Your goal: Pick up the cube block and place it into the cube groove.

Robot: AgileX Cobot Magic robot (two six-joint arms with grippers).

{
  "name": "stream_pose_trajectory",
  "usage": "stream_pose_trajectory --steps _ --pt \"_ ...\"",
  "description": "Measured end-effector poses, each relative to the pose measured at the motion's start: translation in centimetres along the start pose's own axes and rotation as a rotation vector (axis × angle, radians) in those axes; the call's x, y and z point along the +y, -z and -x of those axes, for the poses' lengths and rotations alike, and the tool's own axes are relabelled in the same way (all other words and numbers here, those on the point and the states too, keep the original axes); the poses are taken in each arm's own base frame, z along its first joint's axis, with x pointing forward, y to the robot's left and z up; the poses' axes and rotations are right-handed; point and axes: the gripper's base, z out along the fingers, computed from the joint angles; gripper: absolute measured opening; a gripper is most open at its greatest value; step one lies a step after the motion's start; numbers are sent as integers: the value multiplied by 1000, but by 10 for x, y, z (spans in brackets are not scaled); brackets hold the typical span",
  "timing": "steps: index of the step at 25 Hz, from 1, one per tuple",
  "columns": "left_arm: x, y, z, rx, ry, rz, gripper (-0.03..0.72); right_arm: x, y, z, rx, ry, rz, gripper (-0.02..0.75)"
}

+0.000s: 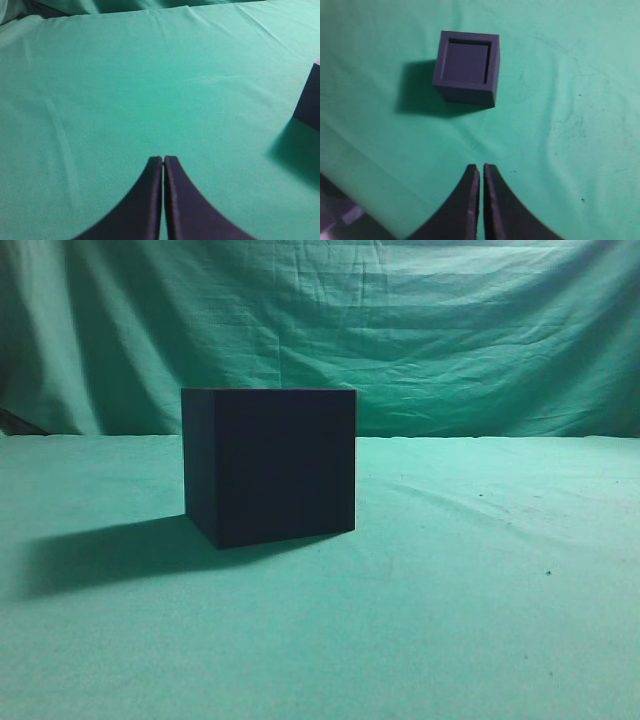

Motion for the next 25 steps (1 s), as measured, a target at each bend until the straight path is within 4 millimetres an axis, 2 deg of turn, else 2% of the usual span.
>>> stream_pose_trajectory --steps 6,11,15,19,22,25 --pt "0 0 0 0 0 0 0 -9 10 -59 -171 -26 89 0" --pt "0 0 0 0 0 0 0 -17 34 -95 -223 6 106 0" --pt "0 0 0 0 0 0 0 -20 47 -105 -284 167 95 0" --pt "0 0 0 0 0 0 0 -21 51 -107 -313 284 76 0" --pt "0 0 0 0 0 0 0 -26 50 -109 -367 278 41 0" --pt "0 0 0 0 0 0 0 -37 43 -119 -476 207 -43 0"
